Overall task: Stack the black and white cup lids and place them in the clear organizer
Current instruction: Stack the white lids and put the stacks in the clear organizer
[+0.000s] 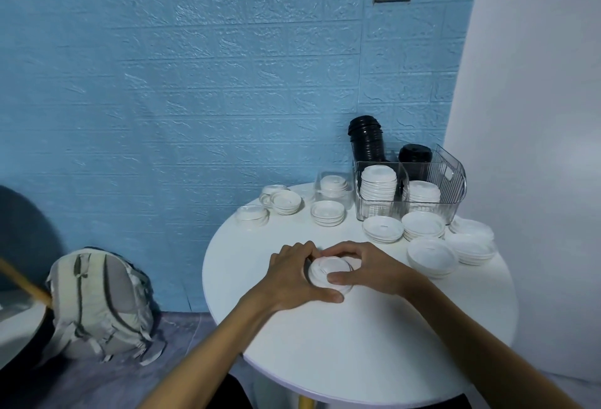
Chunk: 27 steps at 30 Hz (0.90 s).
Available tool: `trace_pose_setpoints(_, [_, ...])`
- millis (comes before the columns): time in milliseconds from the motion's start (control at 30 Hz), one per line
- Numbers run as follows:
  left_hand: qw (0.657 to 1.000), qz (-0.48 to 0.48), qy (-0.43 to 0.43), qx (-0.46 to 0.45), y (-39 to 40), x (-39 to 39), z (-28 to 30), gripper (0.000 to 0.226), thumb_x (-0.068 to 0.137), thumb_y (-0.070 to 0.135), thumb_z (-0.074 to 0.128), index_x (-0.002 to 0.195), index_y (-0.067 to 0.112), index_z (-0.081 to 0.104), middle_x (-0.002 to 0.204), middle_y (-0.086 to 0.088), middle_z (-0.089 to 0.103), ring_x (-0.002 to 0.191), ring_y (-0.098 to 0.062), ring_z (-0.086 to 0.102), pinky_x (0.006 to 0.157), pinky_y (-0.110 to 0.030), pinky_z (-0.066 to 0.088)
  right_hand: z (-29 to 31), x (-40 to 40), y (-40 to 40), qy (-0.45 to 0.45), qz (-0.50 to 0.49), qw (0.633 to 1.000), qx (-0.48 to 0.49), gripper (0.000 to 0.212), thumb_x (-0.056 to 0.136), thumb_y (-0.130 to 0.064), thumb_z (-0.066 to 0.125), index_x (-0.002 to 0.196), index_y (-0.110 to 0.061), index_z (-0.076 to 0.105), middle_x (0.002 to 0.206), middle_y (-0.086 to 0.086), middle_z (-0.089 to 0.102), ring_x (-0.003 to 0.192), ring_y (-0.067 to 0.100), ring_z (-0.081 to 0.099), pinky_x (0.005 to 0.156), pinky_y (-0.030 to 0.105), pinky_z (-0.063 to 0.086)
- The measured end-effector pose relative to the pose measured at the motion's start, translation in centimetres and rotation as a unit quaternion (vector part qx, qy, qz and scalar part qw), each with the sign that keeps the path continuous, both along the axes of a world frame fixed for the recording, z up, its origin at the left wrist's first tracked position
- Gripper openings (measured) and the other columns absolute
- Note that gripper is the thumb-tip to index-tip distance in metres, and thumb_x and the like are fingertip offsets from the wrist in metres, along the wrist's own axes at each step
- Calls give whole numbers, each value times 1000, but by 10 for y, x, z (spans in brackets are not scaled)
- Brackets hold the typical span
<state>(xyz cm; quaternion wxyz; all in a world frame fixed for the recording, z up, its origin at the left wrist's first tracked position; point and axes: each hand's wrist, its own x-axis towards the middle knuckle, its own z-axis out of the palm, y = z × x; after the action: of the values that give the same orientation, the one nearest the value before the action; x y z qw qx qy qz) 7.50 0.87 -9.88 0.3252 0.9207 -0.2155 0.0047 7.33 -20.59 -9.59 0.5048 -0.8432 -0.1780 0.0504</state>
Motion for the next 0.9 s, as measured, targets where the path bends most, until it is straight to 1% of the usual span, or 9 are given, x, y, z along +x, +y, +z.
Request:
trace_pose_setpoints(233, [999,-12,40,6,4,-4,4,65,62,78,72,111,39,53,114,20,55,117,-8,40,92,-25,28,-6,-3,1,-28,-26,999,-5,40,79,-28,87,116,-24,72,114,-12,73,108,4,67,94,23,52])
trace_pose_setpoints(400, [1000,4,19,-15,7,-2,0,57,65,67,84,108,39,57,115,21,59,115,-4,43,90,-28,27,0,-6,0,-9,-4,1000,-17,28,92,-28,74,120,-30,70,120,-16,72,115,2,63,98,18,48])
trace_pose_setpoints(500, [1000,12,14,-13,7,-2,-2,59,64,69,84,109,41,58,113,21,59,113,-2,42,90,-28,27,5,-7,-2,5,11,999,-31,36,88,-26,78,119,-39,66,122,-22,69,117,-4,61,99,15,47])
trace_pose_setpoints(600, [1000,-2,10,-8,13,-1,-1,63,61,72,83,113,45,60,112,23,60,112,1,46,95,-26,32,2,-5,-3,8,-1,1000,-24,45,84,-24,83,123,-35,65,125,-18,69,119,-3,61,102,20,47])
trace_pose_setpoints(667, [987,-38,75,-136,18,4,4,57,66,64,81,115,42,64,107,23,66,105,-2,56,90,-23,41,-3,-3,-3,1,-14,1000,-14,47,82,-22,84,125,-31,66,126,-17,69,119,-5,61,101,18,46])
trace_pose_setpoints(733, [945,15,85,-316,26,18,6,53,70,56,78,115,31,66,101,17,71,99,-14,60,87,-25,46,-5,-3,-3,-4,-23,1000,-18,48,81,-24,85,126,-29,67,126,-18,68,118,-8,60,99,14,44])
trace_pose_setpoints(767, [932,73,34,-355,32,29,4,56,69,59,76,115,28,65,103,13,70,99,-19,60,89,-30,48,-6,-3,-2,-2,-26,999,-20,49,81,-25,86,126,-28,67,127,-19,67,117,-9,60,97,13,44])
trace_pose_setpoints(833, [929,197,-107,-295,46,57,0,56,72,65,72,115,29,64,111,7,64,105,-23,59,96,-42,48,-7,-1,-1,-3,-29,999,-21,49,81,-25,86,127,-27,67,127,-19,67,116,-10,59,94,10,44])
trace_pose_setpoints(900, [924,286,-147,-207,59,85,-1,54,78,58,77,122,31,63,123,-3,58,119,-29,52,105,-45,39,-8,1,1,-3,-33,999,-21,49,81,-25,86,126,-27,68,126,-19,67,115,-10,60,93,10,44])
